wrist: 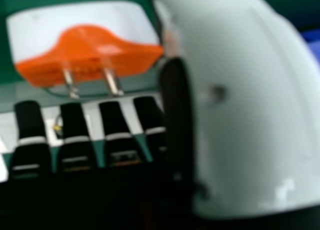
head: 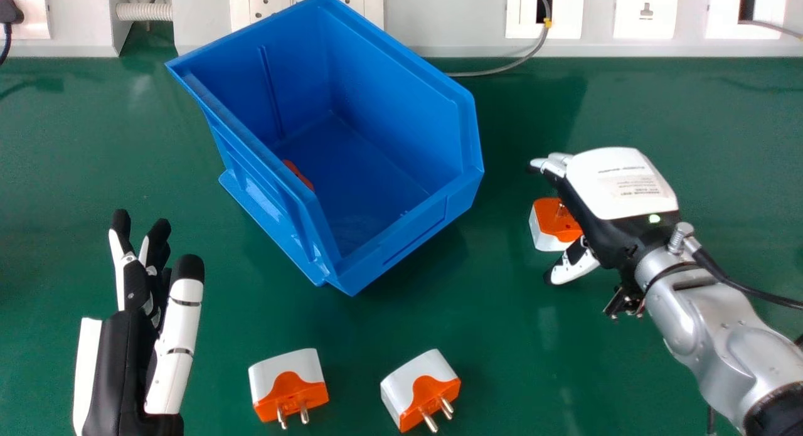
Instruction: Pick all objects and put in blue box
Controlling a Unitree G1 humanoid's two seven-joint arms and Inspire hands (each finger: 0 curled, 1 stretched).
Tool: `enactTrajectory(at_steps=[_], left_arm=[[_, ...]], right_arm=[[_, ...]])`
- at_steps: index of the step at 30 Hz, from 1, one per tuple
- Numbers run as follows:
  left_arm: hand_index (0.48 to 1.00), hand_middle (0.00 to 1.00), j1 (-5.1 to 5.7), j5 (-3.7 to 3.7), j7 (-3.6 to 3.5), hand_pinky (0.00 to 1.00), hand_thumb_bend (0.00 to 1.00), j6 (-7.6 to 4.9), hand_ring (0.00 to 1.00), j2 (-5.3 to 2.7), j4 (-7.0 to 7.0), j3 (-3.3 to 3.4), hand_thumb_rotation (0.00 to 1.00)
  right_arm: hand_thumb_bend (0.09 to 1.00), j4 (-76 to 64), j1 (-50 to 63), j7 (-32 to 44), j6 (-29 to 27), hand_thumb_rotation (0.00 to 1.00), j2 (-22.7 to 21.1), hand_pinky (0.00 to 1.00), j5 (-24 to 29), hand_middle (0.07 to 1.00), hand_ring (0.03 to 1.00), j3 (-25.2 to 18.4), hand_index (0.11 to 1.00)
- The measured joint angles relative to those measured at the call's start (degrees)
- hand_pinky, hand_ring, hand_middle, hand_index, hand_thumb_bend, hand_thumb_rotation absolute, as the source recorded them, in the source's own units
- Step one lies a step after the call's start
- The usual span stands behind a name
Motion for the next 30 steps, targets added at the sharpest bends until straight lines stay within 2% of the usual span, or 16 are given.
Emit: enactTrajectory(at_steps=[4, 11, 13, 16, 22, 25, 27, 28, 29, 30], left_arm=[[0.969, 0.98, 0.24, -0.16, -0.16, 1.0, 0.39, -0.04, 1.0, 0.0, -0.05, 0.0, 0.77], [0.986, 0.99, 0.66, -0.25, -0.83, 1.0, 0.4, -0.25, 1.0, 0.11, -0.19, 0.35, 0.79], [0.989, 0.99, 0.66, -0.79, -1.17, 1.0, 0.39, -0.22, 1.0, 0.16, -0.33, 0.43, 0.79], [0.991, 0.99, 0.66, -1.24, -1.54, 1.0, 0.38, -0.09, 1.0, 0.26, -1.01, 0.67, 0.8], [0.994, 0.99, 0.79, -1.02, -1.66, 1.0, 0.4, 0.24, 1.0, 0.58, -1.65, 0.98, 0.84], [0.992, 0.99, 1.09, -0.46, -1.56, 1.0, 0.37, 0.88, 1.0, 0.7, -2.18, 1.16, 0.85], [0.993, 0.99, 1.19, -0.44, -1.58, 1.0, 0.35, 1.19, 1.0, 0.74, -2.38, 1.26, 0.84], [0.996, 1.0, 1.19, -0.51, -1.63, 1.0, 0.38, 1.32, 1.0, 0.76, -2.48, 1.3, 0.84], [0.997, 0.99, 1.21, -0.54, -1.65, 1.0, 0.39, 1.39, 1.0, 0.76, -2.63, 1.32, 0.83], [0.998, 1.0, 1.22, -0.57, -1.68, 1.0, 0.39, 1.44, 1.0, 0.77, -2.84, 1.34, 0.83]], right_arm=[[0.573, 3.48, -2.66, 0.54, 0.97, 0.12, 0.66, 0.71, 0.0, 0.838, 0.809, 1.7, 0.817], [0.57, 7.22, -5.63, 0.6, 1.25, 0.04, 1.21, 0.7, 0.11, 0.822, 0.794, 3.13, 0.796], [0.564, 7.9, -6.2, 0.59, 1.15, 0.03, 1.26, 0.7, 0.14, 0.82, 0.793, 3.63, 0.795], [0.549, 8.34, -6.42, 0.65, 1.06, 0.02, 1.26, 0.7, 0.39, 0.821, 0.798, 3.68, 0.795], [0.516, 8.65, -7.26, 3.18, 1.06, 0.0, 1.16, 0.71, 0.87, 0.816, 0.794, 3.69, 0.796], [0.506, 9.14, -7.97, 4.76, 1.07, 0.0, 1.15, 0.7, 1.09, 0.808, 0.785, 3.71, 0.786], [0.525, 9.65, -8.33, 5.43, 1.13, 0.0, 1.16, 0.62, 1.95, 0.774, 0.714, 3.62, 0.749], [0.539, 10.16, -8.54, 5.43, 1.12, 0.0, 1.18, 0.57, 2.56, 0.737, 0.663, 3.61, 0.709], [0.52, 10.81, -8.79, 5.15, 1.09, 0.0, 1.21, 0.5, 2.67, 0.67, 0.555, 3.64, 0.608], [0.509, 11.58, -9.13, 4.66, 1.01, 0.0, 1.29, 0.43, 2.65, 0.626, 0.514, 3.81, 0.576]])
